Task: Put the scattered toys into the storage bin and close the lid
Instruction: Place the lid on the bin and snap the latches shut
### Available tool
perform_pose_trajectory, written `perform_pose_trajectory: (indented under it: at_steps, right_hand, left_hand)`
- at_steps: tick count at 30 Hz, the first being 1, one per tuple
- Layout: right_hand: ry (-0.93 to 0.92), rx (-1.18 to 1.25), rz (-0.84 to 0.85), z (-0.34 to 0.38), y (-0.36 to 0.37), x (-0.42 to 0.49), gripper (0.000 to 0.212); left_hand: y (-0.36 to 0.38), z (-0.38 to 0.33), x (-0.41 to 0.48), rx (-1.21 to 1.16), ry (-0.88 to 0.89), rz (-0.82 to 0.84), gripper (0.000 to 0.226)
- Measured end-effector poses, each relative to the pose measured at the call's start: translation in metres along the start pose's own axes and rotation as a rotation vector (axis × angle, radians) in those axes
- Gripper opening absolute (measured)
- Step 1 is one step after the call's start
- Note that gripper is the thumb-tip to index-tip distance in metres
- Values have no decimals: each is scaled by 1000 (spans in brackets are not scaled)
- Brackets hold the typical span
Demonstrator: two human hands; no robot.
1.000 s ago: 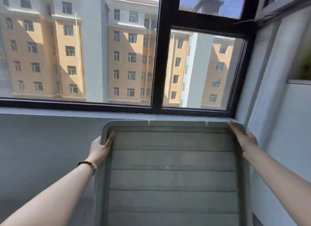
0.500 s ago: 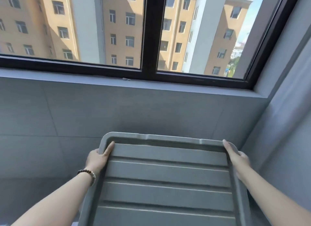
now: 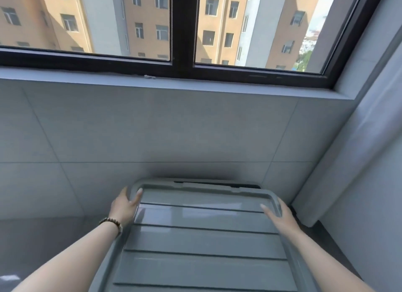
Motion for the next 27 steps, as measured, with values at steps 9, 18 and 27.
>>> perform_pose_trajectory:
  at_steps: [9, 18, 27]
  right_hand:
    - [80, -10, 16, -36, -24, -99, 85]
    - [215, 37, 106, -40, -20, -121, 90]
    - [109, 98, -4, -34, -4, -75, 74]
  left_hand:
    - [-26, 62, -80, 313, -135, 192, 111]
    - [-27, 57, -116, 19, -243, 228, 96]
    - [-13, 55, -91, -46, -130, 188, 86]
Point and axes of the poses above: each hand's wrist, its own x-axis towards the middle knuckle, its own y-axis out of the palm, z = x × y, the point moved 1 cm from there along x, towards the middle knuckle, and after that the axes turned 2 degrees about -x, right-handed, at the moved point
